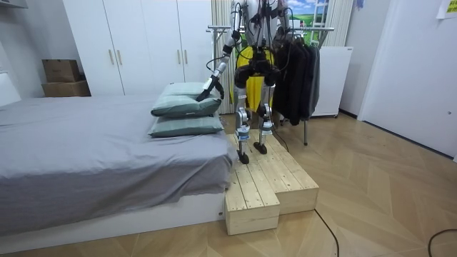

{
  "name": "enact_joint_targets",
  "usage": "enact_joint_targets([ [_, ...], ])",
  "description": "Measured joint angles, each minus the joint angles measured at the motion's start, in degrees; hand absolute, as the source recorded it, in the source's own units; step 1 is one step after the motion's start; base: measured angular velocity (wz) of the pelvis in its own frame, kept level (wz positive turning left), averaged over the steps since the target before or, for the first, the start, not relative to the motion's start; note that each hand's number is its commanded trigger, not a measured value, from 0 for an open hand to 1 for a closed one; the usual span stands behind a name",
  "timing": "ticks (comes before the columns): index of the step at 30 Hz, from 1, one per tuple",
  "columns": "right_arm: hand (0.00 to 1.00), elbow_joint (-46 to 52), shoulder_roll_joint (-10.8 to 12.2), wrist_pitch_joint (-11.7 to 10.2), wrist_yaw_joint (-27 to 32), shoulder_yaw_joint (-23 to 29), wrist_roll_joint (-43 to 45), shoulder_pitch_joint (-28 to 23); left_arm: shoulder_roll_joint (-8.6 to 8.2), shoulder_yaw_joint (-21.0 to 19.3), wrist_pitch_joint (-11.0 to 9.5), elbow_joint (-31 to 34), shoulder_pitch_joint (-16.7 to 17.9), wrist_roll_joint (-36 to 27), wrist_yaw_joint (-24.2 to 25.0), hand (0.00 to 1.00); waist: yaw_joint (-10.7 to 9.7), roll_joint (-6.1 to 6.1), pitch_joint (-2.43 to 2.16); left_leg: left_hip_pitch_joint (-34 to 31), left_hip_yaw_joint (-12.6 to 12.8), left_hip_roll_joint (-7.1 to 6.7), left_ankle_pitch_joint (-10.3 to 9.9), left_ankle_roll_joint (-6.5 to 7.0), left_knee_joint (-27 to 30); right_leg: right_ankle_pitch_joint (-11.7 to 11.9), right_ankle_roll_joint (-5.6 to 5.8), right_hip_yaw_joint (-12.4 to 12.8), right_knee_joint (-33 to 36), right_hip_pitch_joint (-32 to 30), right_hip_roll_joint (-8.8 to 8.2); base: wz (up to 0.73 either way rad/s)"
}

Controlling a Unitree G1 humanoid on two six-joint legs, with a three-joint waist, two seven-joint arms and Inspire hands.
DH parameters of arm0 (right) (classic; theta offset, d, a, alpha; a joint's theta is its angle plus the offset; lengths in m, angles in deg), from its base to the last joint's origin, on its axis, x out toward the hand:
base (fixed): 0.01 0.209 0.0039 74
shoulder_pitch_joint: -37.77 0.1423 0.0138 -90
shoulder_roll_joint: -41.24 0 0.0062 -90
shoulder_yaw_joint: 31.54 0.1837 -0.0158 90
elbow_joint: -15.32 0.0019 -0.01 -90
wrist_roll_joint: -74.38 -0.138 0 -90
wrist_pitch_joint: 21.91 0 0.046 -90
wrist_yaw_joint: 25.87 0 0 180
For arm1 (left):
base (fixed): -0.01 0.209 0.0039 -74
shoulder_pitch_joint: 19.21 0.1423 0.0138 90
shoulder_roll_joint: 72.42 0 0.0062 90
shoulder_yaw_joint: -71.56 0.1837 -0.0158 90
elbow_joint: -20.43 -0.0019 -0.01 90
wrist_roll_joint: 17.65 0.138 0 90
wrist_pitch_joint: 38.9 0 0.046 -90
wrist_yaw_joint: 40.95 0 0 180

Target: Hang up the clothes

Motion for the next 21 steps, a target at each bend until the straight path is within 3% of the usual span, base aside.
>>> enact_joint_targets([
  [8,0.00,1.83,0.00,-0.01,1.76,1.43,-2.32,-0.59,-0.08,-0.08,0.78,-0.03,0.49,0.27,0.08,0.00,-1.79,-0.03,-0.05,-0.85,0.17,0.01,-0.02,0.03,-0.02,0.08,-0.11,0.17,-0.04,-0.90,0.05,0.00],
  [13,0.00,6.80,0.01,-0.02,5.46,5.88,-2.30,-6.23,-0.07,-0.31,0.84,0.02,1.49,1.00,0.67,0.00,-2.46,0.05,-0.08,-0.87,0.45,0.30,-0.14,-0.15,-0.17,0.22,-0.26,0.15,-0.44,-0.91,0.29,-0.02],
  [21,0.00,9.12,0.85,-0.11,7.68,5.86,-5.02,-12.54,-0.23,-0.18,1.88,0.01,2.22,0.92,-0.26,0.00,-3.41,0.32,-0.02,0.06,1.13,1.03,-0.46,-0.61,-0.16,0.49,-0.55,0.45,-1.12,0.05,0.95,-0.04],
])
